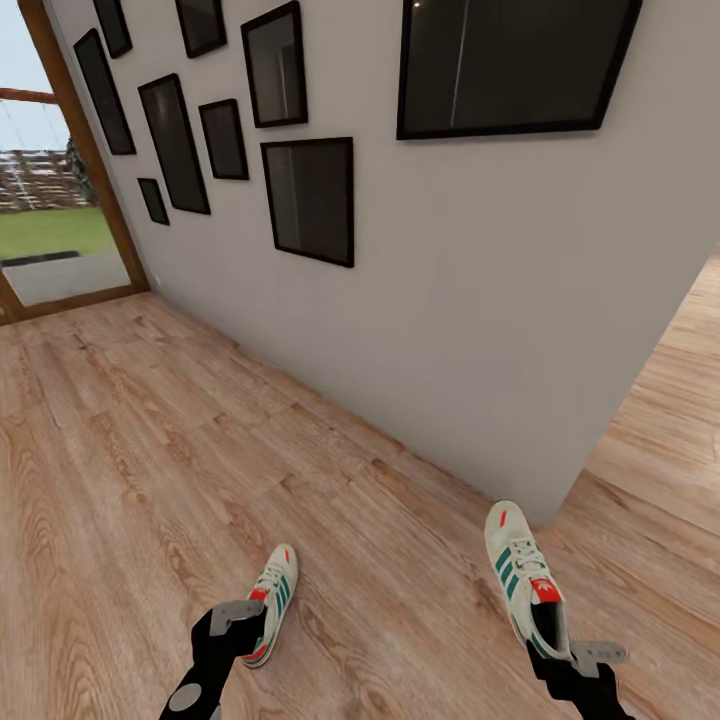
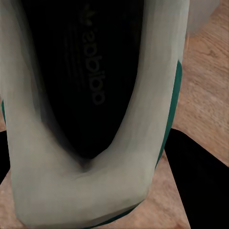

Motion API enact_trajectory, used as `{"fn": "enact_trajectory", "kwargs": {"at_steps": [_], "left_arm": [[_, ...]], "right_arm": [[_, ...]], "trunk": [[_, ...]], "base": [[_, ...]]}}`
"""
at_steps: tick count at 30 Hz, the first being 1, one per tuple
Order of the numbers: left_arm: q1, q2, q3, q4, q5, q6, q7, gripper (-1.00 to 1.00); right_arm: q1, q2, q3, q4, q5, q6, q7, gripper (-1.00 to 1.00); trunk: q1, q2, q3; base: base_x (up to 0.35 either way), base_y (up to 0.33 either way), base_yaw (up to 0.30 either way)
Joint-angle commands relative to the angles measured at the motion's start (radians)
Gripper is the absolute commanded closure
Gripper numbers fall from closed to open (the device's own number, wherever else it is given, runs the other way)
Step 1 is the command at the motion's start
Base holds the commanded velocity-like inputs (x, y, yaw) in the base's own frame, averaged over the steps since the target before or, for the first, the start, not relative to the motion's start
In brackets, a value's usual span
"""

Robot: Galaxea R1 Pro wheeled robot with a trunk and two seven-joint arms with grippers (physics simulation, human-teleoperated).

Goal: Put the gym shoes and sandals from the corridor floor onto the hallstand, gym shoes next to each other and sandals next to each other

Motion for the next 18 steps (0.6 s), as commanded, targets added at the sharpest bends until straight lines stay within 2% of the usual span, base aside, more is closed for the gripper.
{"fn": "enact_trajectory", "kwargs": {"at_steps": [1,3,4,5,6,7,8,9,10,11,12,14,15,18], "left_arm": [[0.0,0.001,-0.005,0.001,0.004,-0.003,0.007,-1.0],[-0.001,0.003,-0.005,0.011,-0.002,-0.003,0.009,-1.0],[-0.004,0.009,-0.006,0.017,-0.003,-0.002,0.015,-1.0],[-0.004,0.011,-0.006,0.018,-0.003,-0.001,0.016,-1.0],[-0.004,0.014,-0.006,0.018,-0.003,0.0,0.017,-1.0],[-0.004,0.015,-0.006,0.019,-0.004,0.0,0.018,-1.0],[-0.004,0.016,-0.006,0.019,-0.004,0.0,0.018,-1.0],[-0.004,0.016,-0.006,0.019,-0.004,0.001,0.018,-1.0],[-0.003,0.017,-0.006,0.019,-0.004,0.001,0.019,-1.0],[-0.003,0.017,-0.006,0.019,-0.004,0.001,0.019,-1.0],[-0.003,0.017,-0.007,0.02,-0.004,0.001,0.019,-1.0],[-0.003,0.018,-0.007,0.02,-0.004,0.002,0.019,-1.0],[-0.003,0.017,-0.01,0.02,-0.004,0.002,0.019,-1.0],[-0.005,0.017,-0.012,0.02,-0.01,0.004,0.019,-1.0]], "right_arm": [[-0.001,0.004,-0.007,-0.002,0.005,-0.003,0.008,1.0],[-0.002,0.054,0.075,-0.082,0.004,0.012,0.031,1.0],[-0.016,0.126,0.201,-0.263,0.002,0.169,0.051,1.0],[-0.024,0.146,0.23,-0.319,0.002,0.242,0.055,1.0],[-0.039,0.184,0.277,-0.414,0.001,0.37,0.066,1.0],[-0.045,0.201,0.295,-0.456,0.0,0.426,0.073,1.0],[-0.059,0.237,0.324,-0.537,-0.002,0.531,0.094,1.0],[-0.065,0.253,0.335,-0.572,-0.002,0.574,0.105,1.0],[-0.078,0.284,0.349,-0.632,-0.003,0.646,0.127,1.0],[-0.084,0.298,0.355,-0.659,-0.004,0.676,0.138,1.0],[-0.099,0.322,0.362,-0.705,-0.005,0.726,0.159,1.0],[-0.117,0.343,0.368,-0.743,-0.006,0.766,0.177,1.0],[-0.146,0.354,0.373,-0.783,-0.012,0.82,0.198,1.0],[-0.202,0.354,0.377,-0.815,-0.044,0.906,0.212,1.0]], "trunk": [[0.0,0.0,-0.001],[0.0,0.0,-0.001],[0.0,0.0,-0.001],[0.0,0.0,-0.001],[0.0,0.0,-0.001],[0.0,0.0,-0.001],[0.0,0.0,-0.001],[0.0,0.0,-0.001],[0.0,0.0,-0.001],[0.0,0.0,-0.001],[0.0,0.0,-0.001],[0.0,0.0,-0.001],[0.0,0.0,-0.001],[0.0,0.0,-0.001]], "base": [[0.008,0.004,0.0],[0.003,0.001,0.0],[0.0,0.0,0.0],[0.0,0.0,0.0],[0.0,0.0,0.0],[0.0,0.0,0.0],[0.0,0.0,0.0],[0.0,0.0,0.0],[0.0,0.0,0.0],[0.0,0.0,0.0],[0.0,0.0,0.0],[0.0,0.0,0.0],[0.0,0.0,0.0],[0.0,0.0,0.0]]}}
